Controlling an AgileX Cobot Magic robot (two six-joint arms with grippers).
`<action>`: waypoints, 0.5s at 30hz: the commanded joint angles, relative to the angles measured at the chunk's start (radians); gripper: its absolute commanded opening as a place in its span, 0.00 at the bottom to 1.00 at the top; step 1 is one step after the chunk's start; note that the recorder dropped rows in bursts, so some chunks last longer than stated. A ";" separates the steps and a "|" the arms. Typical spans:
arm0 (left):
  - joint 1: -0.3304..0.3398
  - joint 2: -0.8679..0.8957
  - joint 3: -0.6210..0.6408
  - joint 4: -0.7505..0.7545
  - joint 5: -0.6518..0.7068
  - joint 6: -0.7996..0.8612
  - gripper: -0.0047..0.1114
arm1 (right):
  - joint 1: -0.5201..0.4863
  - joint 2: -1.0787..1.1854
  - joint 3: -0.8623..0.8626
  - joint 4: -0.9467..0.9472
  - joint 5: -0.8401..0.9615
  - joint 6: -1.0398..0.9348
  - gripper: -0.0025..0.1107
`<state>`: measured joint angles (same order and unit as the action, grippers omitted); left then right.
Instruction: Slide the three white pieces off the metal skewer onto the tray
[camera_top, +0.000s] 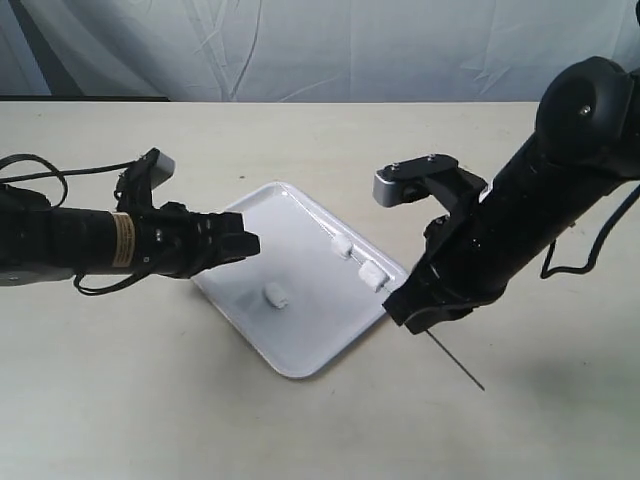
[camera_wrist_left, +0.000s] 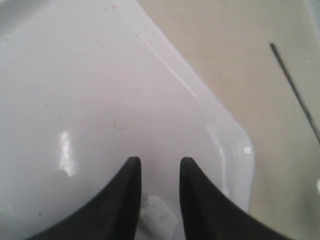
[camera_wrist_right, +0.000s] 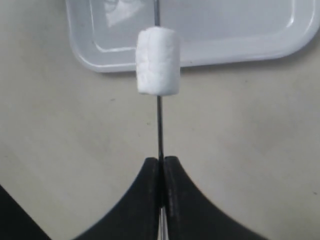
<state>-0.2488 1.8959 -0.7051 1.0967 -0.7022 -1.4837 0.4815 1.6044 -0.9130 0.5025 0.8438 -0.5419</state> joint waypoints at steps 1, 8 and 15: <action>0.024 0.002 -0.009 0.016 -0.078 -0.026 0.28 | -0.005 -0.008 0.002 0.082 -0.072 0.001 0.02; 0.072 0.002 -0.011 0.012 -0.519 -0.078 0.28 | -0.005 -0.006 0.002 0.230 -0.218 0.001 0.02; 0.076 0.000 -0.011 -0.003 -0.519 -0.140 0.28 | -0.003 -0.005 0.002 0.405 -0.200 -0.138 0.02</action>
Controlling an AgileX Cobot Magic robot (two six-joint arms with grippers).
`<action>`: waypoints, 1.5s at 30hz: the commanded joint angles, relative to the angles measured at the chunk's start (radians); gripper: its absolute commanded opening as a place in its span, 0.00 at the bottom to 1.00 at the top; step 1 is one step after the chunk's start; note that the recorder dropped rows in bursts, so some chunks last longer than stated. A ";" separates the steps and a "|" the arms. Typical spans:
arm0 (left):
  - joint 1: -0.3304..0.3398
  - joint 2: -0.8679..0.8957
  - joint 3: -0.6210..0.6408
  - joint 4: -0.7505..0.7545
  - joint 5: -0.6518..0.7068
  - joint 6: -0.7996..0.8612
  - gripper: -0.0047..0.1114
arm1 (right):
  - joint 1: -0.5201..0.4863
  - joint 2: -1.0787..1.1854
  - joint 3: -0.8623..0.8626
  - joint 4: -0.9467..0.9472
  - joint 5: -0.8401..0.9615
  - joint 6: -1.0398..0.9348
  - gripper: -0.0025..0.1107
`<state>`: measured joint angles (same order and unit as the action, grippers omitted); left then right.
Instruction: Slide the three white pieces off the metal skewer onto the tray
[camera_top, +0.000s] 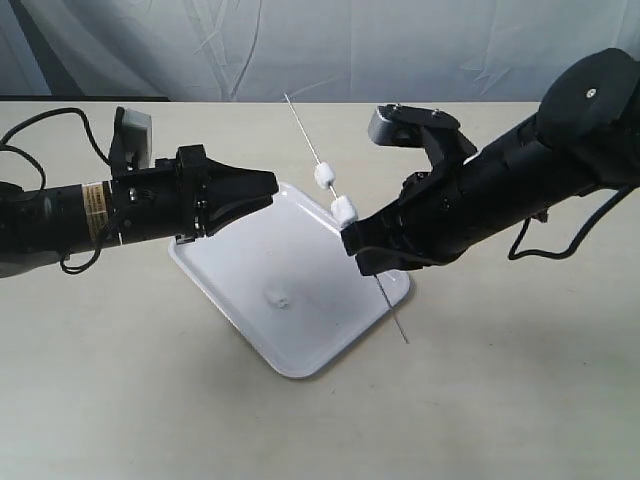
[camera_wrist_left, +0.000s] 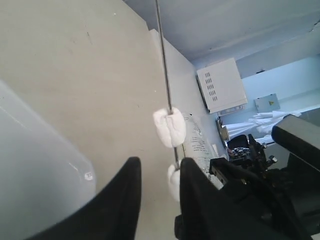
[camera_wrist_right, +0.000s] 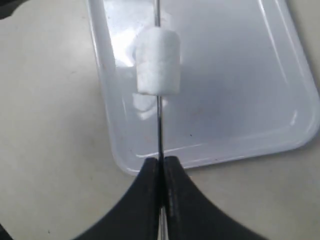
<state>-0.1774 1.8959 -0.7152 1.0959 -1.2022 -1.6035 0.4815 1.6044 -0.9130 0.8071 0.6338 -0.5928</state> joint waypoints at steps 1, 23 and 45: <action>0.005 0.000 -0.001 -0.002 -0.019 -0.020 0.28 | -0.003 -0.005 0.002 0.126 0.017 -0.100 0.02; 0.005 0.000 -0.001 0.025 -0.019 -0.082 0.28 | -0.003 0.077 0.002 0.351 0.184 -0.309 0.02; 0.005 0.000 -0.001 0.027 -0.019 -0.082 0.11 | -0.003 0.093 0.002 0.370 0.231 -0.384 0.02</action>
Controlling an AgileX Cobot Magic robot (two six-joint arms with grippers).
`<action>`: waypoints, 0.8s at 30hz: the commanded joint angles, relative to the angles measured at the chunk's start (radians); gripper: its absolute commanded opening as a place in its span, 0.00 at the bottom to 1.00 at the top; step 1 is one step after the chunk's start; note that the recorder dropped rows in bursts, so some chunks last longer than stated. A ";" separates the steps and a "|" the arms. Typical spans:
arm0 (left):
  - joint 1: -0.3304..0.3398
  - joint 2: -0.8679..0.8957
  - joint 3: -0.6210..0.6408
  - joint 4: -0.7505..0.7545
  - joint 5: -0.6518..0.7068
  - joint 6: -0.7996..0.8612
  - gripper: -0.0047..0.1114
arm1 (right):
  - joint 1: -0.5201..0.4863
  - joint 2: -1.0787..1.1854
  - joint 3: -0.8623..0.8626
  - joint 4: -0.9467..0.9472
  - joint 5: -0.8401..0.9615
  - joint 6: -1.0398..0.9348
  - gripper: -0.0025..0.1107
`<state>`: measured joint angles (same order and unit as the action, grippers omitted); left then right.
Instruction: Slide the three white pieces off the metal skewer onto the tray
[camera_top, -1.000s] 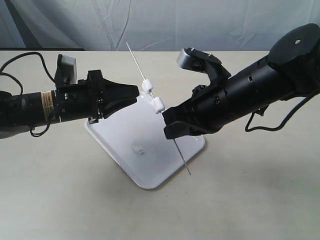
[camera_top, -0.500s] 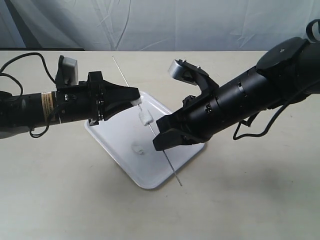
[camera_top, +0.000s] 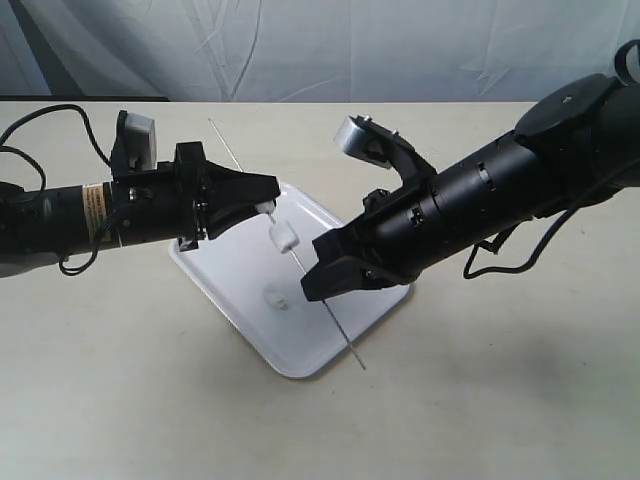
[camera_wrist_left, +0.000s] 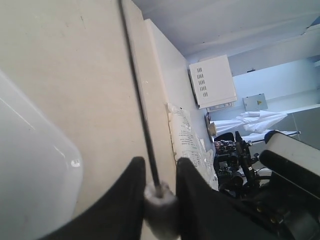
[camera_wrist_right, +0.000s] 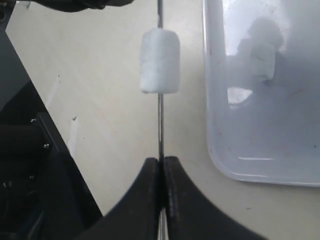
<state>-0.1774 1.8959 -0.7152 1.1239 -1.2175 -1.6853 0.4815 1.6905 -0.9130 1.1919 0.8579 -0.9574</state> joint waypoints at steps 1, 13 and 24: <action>0.005 0.000 -0.001 -0.003 -0.004 0.000 0.04 | -0.003 0.013 0.002 -0.015 0.011 -0.019 0.02; 0.067 0.000 -0.001 -0.056 -0.004 0.051 0.04 | -0.003 0.018 0.158 -0.153 0.035 -0.037 0.02; 0.248 0.000 -0.001 -0.040 -0.004 0.051 0.04 | -0.003 0.008 0.221 -0.154 0.010 -0.060 0.02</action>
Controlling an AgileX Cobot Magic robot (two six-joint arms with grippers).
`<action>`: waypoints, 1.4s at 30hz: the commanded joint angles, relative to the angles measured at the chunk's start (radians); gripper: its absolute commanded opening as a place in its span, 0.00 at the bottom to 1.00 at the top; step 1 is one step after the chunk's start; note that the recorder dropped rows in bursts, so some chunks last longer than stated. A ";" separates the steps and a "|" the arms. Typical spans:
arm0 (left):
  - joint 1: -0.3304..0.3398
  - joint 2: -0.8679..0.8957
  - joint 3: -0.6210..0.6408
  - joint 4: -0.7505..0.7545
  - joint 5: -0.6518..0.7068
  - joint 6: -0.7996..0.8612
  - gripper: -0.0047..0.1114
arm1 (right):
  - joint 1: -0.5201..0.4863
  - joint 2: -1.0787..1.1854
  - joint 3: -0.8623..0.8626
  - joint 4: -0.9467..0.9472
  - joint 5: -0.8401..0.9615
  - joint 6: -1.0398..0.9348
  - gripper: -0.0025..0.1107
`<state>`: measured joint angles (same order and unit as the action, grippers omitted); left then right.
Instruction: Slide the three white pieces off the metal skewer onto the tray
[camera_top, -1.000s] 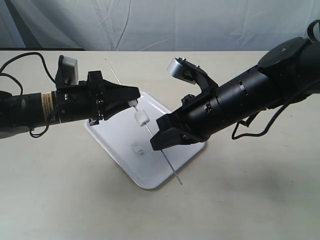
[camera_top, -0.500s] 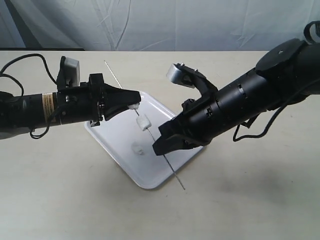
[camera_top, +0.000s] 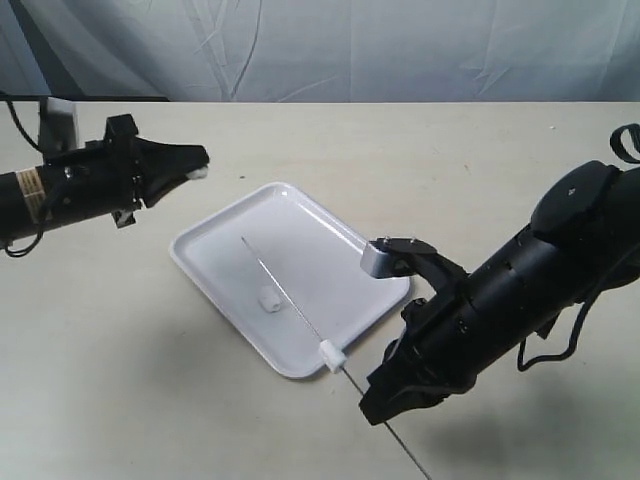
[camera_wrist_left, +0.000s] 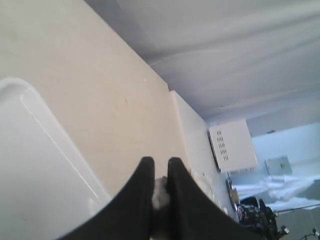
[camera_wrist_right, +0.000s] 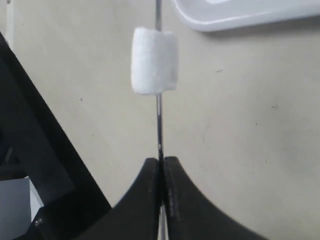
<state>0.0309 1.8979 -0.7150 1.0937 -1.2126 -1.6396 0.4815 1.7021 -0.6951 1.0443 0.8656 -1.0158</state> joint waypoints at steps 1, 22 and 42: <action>0.047 -0.002 -0.001 0.000 -0.008 0.005 0.04 | -0.003 -0.004 0.003 -0.007 0.003 -0.002 0.02; -0.277 0.023 -0.044 0.040 0.475 0.164 0.04 | -0.005 -0.192 0.001 0.085 -0.143 0.047 0.02; -0.320 0.103 -0.073 0.024 0.483 0.173 0.37 | -0.005 -0.192 0.001 0.094 -0.167 0.048 0.02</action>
<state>-0.2822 1.9981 -0.7848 1.1198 -0.7078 -1.4616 0.4815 1.5170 -0.6914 1.1317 0.7049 -0.9651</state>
